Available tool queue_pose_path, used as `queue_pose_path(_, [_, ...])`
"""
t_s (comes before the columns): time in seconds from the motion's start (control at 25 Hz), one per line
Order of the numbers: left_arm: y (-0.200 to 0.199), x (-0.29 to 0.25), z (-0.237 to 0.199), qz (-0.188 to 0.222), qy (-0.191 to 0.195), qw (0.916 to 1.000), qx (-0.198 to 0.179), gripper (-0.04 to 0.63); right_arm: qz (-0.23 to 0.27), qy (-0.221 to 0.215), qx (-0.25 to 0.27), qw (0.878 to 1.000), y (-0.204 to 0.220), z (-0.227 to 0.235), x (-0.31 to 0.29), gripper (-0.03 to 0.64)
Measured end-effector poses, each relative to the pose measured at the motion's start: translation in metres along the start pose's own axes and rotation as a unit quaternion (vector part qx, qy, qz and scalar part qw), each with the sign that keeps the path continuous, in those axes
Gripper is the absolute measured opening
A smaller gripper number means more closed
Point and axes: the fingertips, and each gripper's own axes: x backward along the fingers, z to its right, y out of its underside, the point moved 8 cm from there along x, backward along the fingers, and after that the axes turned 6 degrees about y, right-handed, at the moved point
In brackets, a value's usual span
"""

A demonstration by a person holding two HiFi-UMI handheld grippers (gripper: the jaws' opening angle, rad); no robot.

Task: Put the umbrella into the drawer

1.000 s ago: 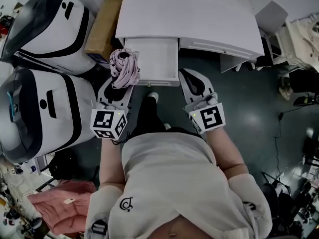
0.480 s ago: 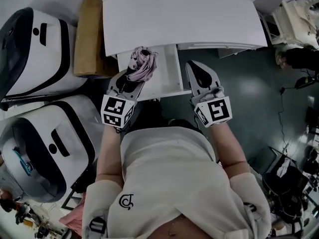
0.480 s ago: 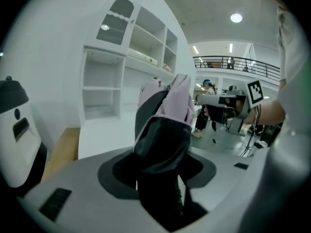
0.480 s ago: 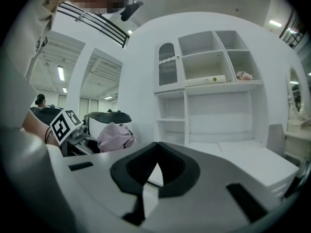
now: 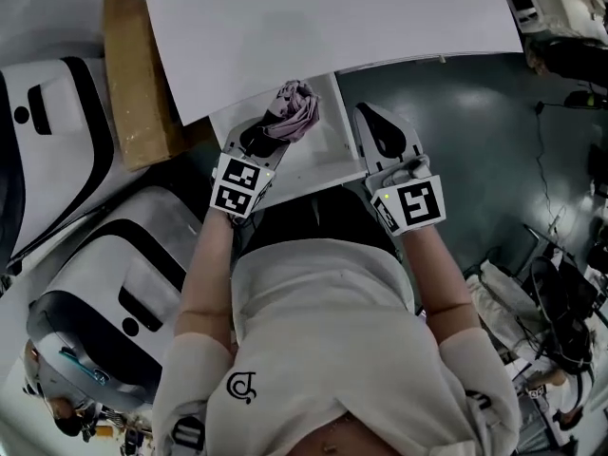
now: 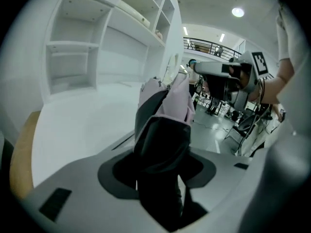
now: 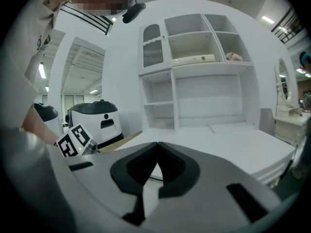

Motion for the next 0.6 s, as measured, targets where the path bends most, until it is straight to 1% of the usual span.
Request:
queue_pose_path(0.12, [0.018, -0.022, -0.008, -0.031, 0.017, 0.9994, -0.002, 0.224, -0.015, 0.001, -0.004, 1.000, 0.007, -0.001, -0.007, 0.006])
queue_pose_path(0.28, [0.035, -0.053, -0.018, -0.069, 0.025, 0.9972, 0.017, 0.224, -0.027, 0.004, -0.009, 1.000, 0.016, 0.012, -0.014, 0.006])
queue_pose_path(0.36, [0.039, -0.071, -0.023, -0.083, 0.028, 0.9959, 0.020, 0.225, -0.027, 0.005, -0.018, 0.999, 0.023, 0.021, -0.017, 0.006])
queue_pose_path(0.48, [0.048, -0.098, -0.027, -0.110, 0.037, 0.9930, 0.024, 0.225, -0.028, 0.002, -0.012, 1.000, 0.037, 0.032, -0.022, 0.006])
queue_pose_path(0.6, [0.065, -0.120, -0.032, -0.136, 0.044, 0.9892, 0.030, 0.225, -0.030, -0.010, -0.005, 0.999, 0.048, 0.035, -0.027, 0.006])
